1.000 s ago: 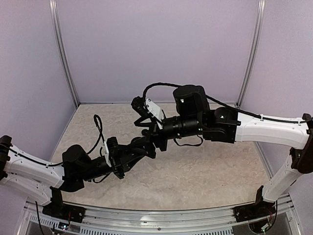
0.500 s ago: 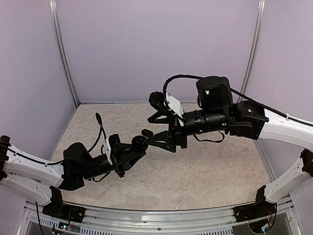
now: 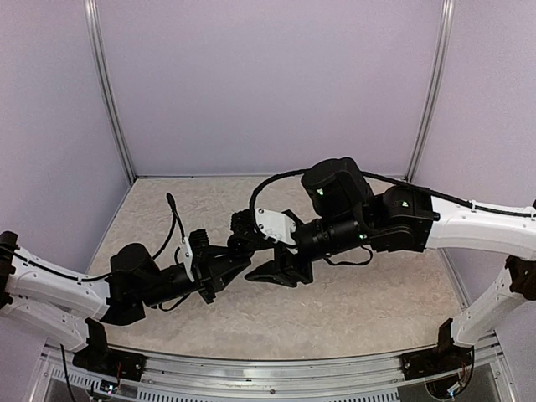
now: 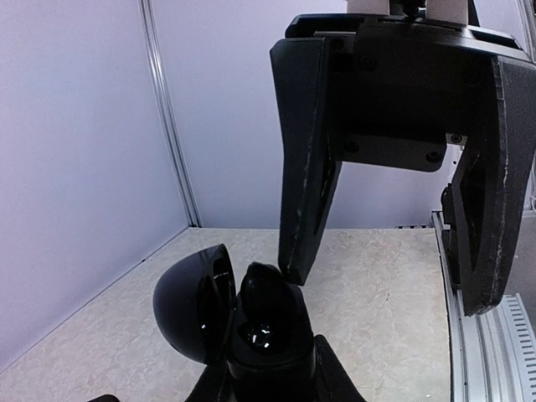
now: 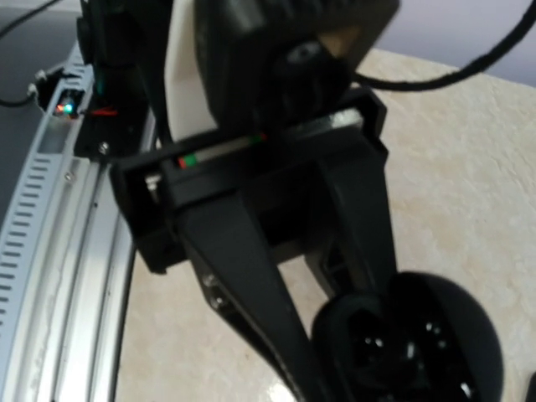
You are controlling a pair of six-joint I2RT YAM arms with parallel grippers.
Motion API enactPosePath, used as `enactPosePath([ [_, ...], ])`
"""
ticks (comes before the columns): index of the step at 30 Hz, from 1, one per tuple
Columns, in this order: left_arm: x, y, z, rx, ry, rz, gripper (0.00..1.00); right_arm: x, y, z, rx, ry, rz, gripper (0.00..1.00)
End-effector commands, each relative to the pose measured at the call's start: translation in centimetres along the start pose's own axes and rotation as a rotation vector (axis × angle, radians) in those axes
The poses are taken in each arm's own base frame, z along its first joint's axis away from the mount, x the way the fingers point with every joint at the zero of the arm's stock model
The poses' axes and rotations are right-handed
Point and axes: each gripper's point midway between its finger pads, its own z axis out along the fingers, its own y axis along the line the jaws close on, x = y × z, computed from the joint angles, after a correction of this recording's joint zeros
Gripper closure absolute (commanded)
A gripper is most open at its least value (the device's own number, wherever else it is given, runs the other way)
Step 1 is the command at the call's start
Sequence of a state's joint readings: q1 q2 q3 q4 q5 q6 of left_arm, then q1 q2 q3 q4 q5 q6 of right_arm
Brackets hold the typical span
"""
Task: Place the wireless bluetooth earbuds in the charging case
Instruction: Adjust the left earbud in the left side groove of the charging case.
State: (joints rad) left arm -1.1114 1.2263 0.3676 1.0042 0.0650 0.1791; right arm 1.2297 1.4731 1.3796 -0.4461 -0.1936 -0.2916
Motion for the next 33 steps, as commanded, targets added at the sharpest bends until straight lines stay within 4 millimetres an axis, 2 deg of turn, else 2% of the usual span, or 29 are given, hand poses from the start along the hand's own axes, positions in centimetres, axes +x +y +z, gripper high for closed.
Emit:
enactPosePath([
  [1,-1.3,0.4,0.6,-0.007,-0.036,-0.002,0.94,-0.8,-0.6,-0.2,0.042,0.002,-0.02,0.43],
  [11,-1.3,0.2,0.6,-0.002,-0.038,0.004,0.94,-1.3,-1.7,-0.5,0.104,-0.006,-0.005,0.44],
  [33,-1.1,-0.8,1.0,0.032,-0.027,0.028,0.94,-0.8,-0.4,0.8,0.029,-0.002,-0.038,0.44],
])
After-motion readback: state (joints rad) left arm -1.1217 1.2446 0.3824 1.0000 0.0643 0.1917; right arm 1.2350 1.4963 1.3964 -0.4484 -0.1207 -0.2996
